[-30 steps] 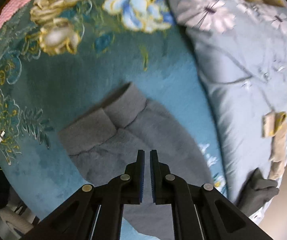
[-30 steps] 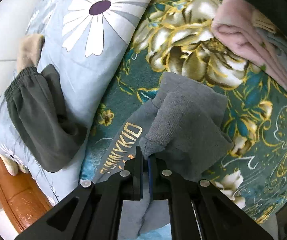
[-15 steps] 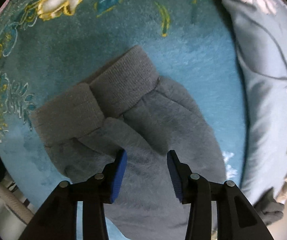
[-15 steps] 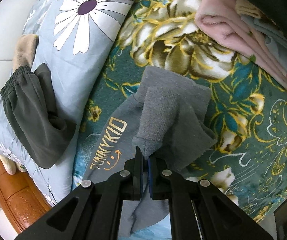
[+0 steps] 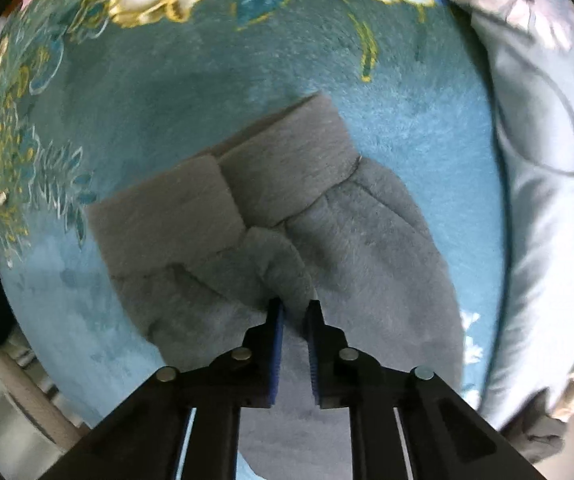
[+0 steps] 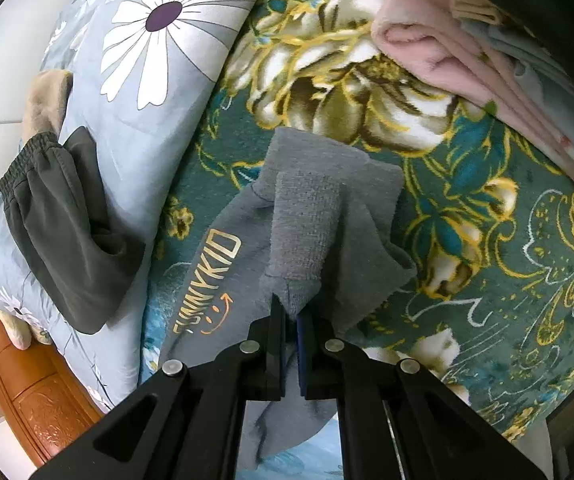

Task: Fold clothes
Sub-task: 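Lay the folded leg down with the right gripper while the left gripper presses the waistband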

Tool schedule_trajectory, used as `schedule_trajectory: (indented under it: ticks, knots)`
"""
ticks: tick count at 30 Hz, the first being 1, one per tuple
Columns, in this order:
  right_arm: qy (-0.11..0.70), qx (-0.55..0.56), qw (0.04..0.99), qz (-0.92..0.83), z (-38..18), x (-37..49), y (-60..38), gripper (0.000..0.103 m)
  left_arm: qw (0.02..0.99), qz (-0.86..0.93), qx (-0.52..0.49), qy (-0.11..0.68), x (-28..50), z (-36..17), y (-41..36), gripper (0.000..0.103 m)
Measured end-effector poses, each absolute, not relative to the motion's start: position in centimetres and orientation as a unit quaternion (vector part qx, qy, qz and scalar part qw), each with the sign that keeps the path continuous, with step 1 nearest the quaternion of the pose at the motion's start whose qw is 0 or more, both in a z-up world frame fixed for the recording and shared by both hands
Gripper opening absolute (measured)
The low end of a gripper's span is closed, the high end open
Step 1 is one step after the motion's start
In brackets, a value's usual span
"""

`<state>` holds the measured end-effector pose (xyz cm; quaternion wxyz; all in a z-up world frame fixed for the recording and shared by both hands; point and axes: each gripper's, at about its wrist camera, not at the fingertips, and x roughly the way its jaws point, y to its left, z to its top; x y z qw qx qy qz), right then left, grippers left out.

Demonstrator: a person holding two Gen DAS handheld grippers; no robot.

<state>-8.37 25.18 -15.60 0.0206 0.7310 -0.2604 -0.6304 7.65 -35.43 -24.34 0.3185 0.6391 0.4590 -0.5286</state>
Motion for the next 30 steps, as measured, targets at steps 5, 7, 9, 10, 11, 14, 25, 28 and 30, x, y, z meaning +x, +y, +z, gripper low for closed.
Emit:
schedule_trajectory:
  ticks: [5, 7, 9, 10, 11, 14, 25, 28, 30]
  knots:
    - [-0.261, 0.720, 0.029, -0.642, -14.6, -7.8, 25.6, 0.004, 0.297, -0.543, 0.606, 0.501, 11.3, -21.5, -36.1, 0.007]
    - [-0.259, 0.710, 0.039, -0.653, -13.7, -7.4, 25.7, 0.004, 0.294, -0.553, 0.591, 0.508, 12.7, -19.9, -36.4, 0.006]
    - [-0.262, 0.699, 0.050, -0.664, -12.7, -7.1, 25.9, 0.004, 0.291, -0.566, 0.575, 0.515, 13.7, -17.9, -36.8, 0.006]
    - [-0.265, 0.693, 0.054, -0.668, -12.1, -7.0, 26.0, 0.004, 0.288, -0.572, 0.570, 0.514, 13.7, -17.2, -36.9, 0.006]
    - [-0.267, 0.688, 0.058, -0.672, -11.5, -7.1, 26.0, 0.004, 0.285, -0.579, 0.566, 0.513, 13.6, -16.6, -36.9, 0.006]
    - [-0.262, 0.680, 0.070, -0.682, -10.4, -8.5, 25.0, 0.004, 0.270, -0.597, 0.567, 0.499, 10.4, -16.1, -37.3, 0.006]
    - [-0.231, 0.709, 0.032, -0.665, -16.3, -14.7, 18.7, 0.004, 0.290, -0.578, 0.578, 0.497, 2.3, -22.2, -37.8, 0.006]
    - [-0.228, 0.711, 0.028, -0.665, -16.9, -15.2, 18.6, 0.004, 0.285, -0.580, 0.582, 0.494, 2.1, -22.9, -38.0, 0.006]
    - [-0.233, 0.711, 0.031, -0.663, -17.3, -15.1, 18.5, 0.004, 0.270, -0.585, 0.586, 0.491, 2.1, -23.0, -37.8, 0.006]
